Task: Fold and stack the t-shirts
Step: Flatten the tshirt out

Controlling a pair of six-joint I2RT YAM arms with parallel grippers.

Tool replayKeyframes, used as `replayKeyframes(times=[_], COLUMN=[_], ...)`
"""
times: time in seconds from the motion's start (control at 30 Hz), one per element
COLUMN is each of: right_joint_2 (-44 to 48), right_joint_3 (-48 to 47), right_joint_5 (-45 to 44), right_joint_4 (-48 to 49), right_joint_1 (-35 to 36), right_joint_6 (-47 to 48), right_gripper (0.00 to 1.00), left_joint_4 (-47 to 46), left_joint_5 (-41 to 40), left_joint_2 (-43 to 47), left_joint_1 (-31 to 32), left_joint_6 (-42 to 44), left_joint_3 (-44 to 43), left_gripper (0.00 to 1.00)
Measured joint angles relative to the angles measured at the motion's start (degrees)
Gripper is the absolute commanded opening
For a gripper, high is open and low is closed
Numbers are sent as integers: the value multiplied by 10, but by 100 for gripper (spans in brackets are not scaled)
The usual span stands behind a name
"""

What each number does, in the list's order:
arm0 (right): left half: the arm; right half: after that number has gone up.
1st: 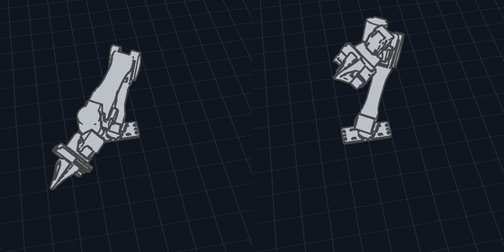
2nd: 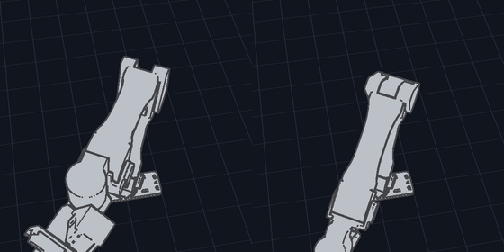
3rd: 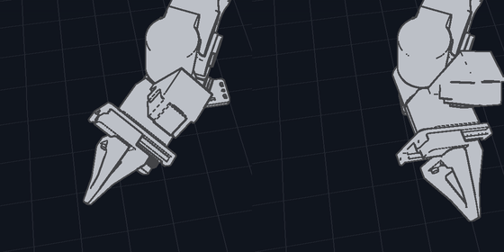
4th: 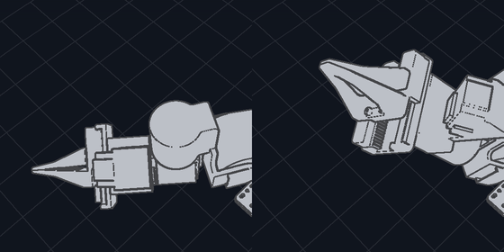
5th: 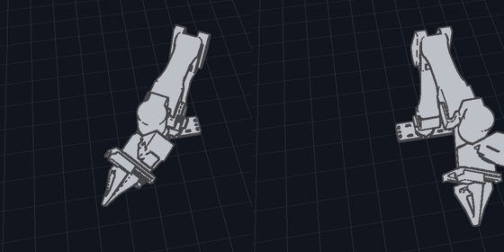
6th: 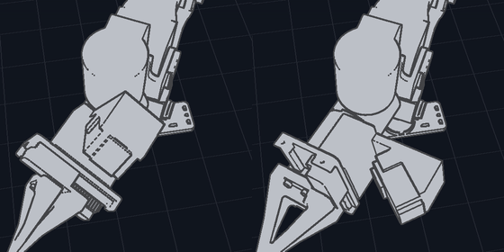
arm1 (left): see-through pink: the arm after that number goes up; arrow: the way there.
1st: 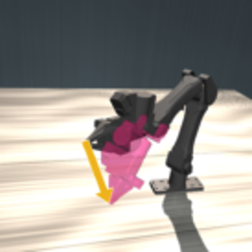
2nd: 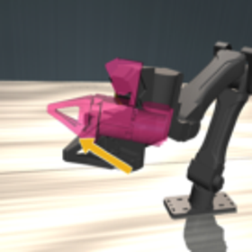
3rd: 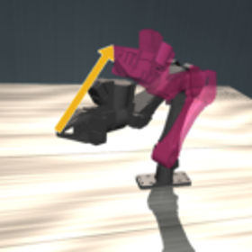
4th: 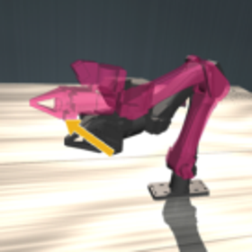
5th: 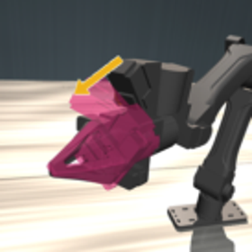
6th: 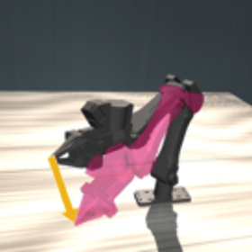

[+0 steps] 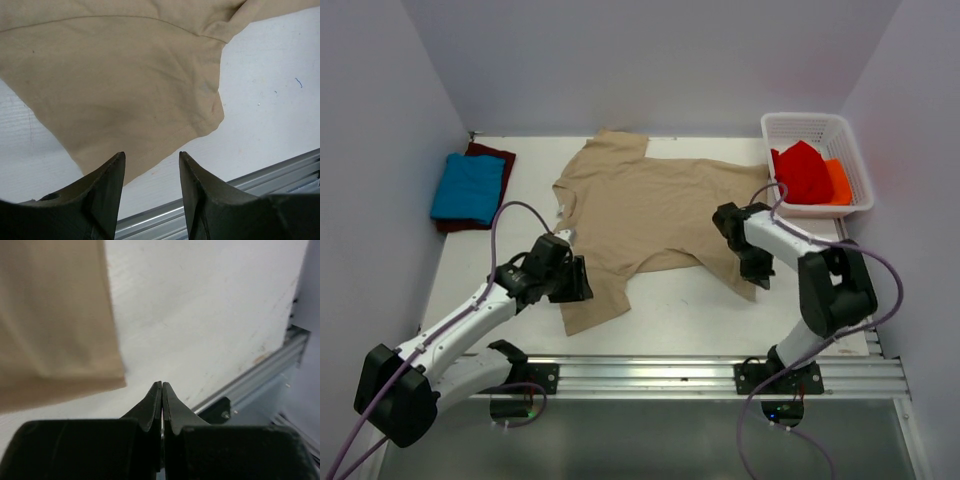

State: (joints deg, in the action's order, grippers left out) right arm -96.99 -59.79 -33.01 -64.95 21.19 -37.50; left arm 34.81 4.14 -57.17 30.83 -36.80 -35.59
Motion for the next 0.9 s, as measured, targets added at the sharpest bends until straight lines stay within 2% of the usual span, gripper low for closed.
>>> replayKeyframes(times=[0.13, 0.23, 0.3, 0.47, 0.57, 0.77, 0.9], right_joint_2=[132, 171, 155, 47, 36, 43, 0], right_joint_3=[-16, -24, -24, 19, 60, 72, 37], right_joint_5=[30, 48, 62, 129, 162, 173, 128], right_joint_4=[41, 78, 101, 190, 222, 247, 207], right_joint_1=[-1, -5, -9, -18, -21, -24, -23], right_joint_6=[15, 25, 29, 30, 27, 26, 26], right_gripper=[0, 0, 0, 0, 0, 0, 0], left_joint_4=[0, 0, 0, 0, 1, 1, 0], left_joint_5=[2, 2, 2, 3, 3, 3, 3], left_joint_2=[-6, -7, -7, -3, 6, 20, 21], left_joint_1=[0, 0, 0, 0, 0, 0, 0], left_joint_6=[0, 0, 0, 0, -1, -2, -2], left_joint_3=[0, 0, 0, 0, 0, 0, 0], left_gripper=[50, 50, 49, 49, 48, 48, 48])
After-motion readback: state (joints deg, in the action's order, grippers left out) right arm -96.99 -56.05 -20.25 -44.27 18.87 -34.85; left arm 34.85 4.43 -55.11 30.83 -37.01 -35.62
